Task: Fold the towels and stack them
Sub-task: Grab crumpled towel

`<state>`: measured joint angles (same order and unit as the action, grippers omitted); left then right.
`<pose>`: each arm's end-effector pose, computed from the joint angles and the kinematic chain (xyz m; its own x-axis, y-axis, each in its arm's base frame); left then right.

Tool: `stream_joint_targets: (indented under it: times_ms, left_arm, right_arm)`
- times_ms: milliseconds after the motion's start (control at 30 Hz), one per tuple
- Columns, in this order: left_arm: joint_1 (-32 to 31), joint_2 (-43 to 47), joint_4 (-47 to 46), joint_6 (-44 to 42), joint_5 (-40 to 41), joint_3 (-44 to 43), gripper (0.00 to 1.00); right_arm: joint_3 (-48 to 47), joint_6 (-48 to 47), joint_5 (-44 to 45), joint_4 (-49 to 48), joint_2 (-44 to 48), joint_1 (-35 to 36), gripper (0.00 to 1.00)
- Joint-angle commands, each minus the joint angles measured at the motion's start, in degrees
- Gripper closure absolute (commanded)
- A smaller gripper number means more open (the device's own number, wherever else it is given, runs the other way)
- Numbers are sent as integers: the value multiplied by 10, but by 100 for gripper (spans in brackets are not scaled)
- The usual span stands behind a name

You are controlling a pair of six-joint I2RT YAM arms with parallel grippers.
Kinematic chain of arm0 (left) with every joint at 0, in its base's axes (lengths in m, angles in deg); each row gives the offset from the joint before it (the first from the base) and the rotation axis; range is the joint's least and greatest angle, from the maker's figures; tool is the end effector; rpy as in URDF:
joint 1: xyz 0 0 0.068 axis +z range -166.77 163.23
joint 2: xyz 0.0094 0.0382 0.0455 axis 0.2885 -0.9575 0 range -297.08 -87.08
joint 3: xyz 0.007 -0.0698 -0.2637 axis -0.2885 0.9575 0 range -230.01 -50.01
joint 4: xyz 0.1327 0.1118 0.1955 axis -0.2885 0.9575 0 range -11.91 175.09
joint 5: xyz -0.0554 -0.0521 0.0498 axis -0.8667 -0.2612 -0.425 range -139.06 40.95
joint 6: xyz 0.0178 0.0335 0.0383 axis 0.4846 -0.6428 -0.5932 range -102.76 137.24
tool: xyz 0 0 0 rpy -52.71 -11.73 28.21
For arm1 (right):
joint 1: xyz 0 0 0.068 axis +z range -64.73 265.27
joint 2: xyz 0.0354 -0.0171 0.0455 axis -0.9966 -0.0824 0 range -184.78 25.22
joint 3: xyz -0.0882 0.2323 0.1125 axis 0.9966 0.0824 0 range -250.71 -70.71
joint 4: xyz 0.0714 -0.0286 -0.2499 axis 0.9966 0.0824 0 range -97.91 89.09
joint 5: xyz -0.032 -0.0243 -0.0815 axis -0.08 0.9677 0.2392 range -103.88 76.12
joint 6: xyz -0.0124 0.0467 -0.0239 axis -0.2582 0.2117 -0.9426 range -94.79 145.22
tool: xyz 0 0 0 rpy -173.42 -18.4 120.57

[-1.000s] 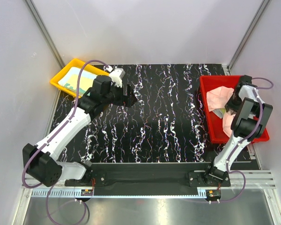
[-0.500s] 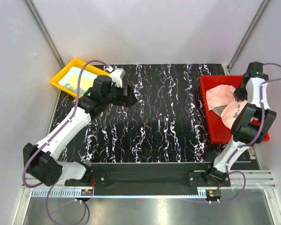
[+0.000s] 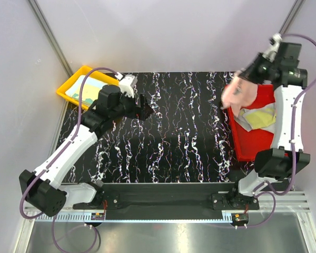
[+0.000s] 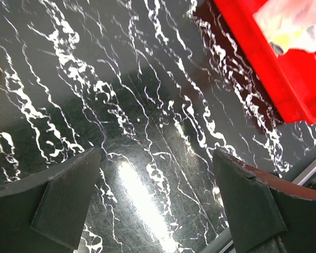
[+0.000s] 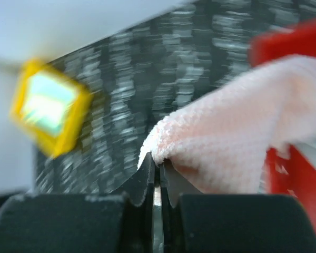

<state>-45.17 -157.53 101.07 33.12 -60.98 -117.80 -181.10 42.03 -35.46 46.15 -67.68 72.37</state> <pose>0.2404 -0.1384 0.3637 -0.5384 -0.0132 -0.8426 0.5010 0.7989 -0.3327 0.3295 -0.0620 0.4442 -0.5792 0.4086 -0.7054 0.0911 0.8923 0.4421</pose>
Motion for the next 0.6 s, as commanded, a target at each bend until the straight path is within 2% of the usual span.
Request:
stream_joint_targets:
  times_ms: [0, 67, 167, 200, 267, 300, 400, 500, 567]
  left_arm:
    - [0, 39, -21, -11, 32, -8, 6]
    - [0, 48, -12, -9, 76, -11, 7]
    - [1, 54, 20, -7, 117, -18, 6]
    - [2, 54, 38, -6, 131, -18, 7]
    - [5, 54, 51, -3, 136, -9, 7]
    - [6, 56, 60, -1, 137, -3, 7]
    - [8, 59, 66, 3, 145, 23, 8]
    - [8, 57, 67, 12, 147, 47, 8]
    - [8, 43, 65, 18, 141, 55, 9]
  right_arm:
    - [-78, 21, -168, -12, 33, 113, 93]
    - [-70, 35, -146, -15, 40, 155, 92]
    - [37, 35, -143, -57, 68, 205, 87]
    - [127, 35, -131, -96, 90, 212, 86]
    - [231, 51, -122, -146, 111, 233, 83]
    - [330, 58, -116, -197, 119, 241, 78]
    - [474, 73, -59, -257, 102, 292, 77]
    - [544, 77, -51, -289, 72, 344, 68]
    - [555, 75, -50, -291, 66, 352, 55]
